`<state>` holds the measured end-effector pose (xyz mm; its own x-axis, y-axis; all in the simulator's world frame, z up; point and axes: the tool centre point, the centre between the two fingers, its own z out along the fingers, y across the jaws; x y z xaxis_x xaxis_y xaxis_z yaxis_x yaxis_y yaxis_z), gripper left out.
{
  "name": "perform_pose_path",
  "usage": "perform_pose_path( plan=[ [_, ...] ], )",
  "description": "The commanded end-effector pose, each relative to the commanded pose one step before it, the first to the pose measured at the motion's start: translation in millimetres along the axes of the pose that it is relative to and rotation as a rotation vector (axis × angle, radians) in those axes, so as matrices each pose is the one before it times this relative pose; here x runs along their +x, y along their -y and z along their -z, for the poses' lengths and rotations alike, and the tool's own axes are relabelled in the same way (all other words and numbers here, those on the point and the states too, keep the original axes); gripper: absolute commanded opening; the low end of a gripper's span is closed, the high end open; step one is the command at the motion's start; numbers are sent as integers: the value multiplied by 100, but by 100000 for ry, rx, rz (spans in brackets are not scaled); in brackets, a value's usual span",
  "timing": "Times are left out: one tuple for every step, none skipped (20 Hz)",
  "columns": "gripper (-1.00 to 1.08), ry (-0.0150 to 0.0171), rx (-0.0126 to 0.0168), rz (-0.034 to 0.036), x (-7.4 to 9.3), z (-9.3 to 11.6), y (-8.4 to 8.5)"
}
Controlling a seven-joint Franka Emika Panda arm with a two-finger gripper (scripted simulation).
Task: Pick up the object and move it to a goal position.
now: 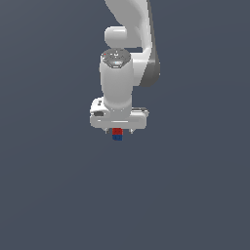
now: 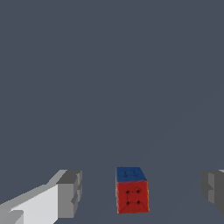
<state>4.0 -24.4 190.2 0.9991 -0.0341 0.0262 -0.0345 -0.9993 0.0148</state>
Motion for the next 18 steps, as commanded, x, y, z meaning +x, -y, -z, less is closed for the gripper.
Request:
perform_pose_path(
  plan=[
    [100,0,0,0,0,0,-1],
    [100,-53,-23,-38,7,12,-61],
    [100,-164,-67,-127,20,42,-190],
    [100,-254,-106,-197,37,61,-307],
    [100,-366,-155,-284,52,97,-433],
    [100,-470,-205,-365,72,134,-555],
    [100,-533,-241,-416,91,170,-625],
    [100,-445,-208,-349,90,164,-516],
    [100,-344,-166,-271,86,150,-391],
    [100,-242,-120,-191,78,130,-265],
    [100,-133,-68,-105,62,97,-136],
    [100,0,0,0,32,27,-2],
    [100,0,0,0,-22,11,37],
    [100,113,56,89,-39,-93,88],
    [100,86,48,68,-75,-114,62],
    [100,70,40,55,-107,-143,37],
    [100,85,51,67,-136,-191,29],
    [100,85,52,66,-169,-227,17]
  ],
)
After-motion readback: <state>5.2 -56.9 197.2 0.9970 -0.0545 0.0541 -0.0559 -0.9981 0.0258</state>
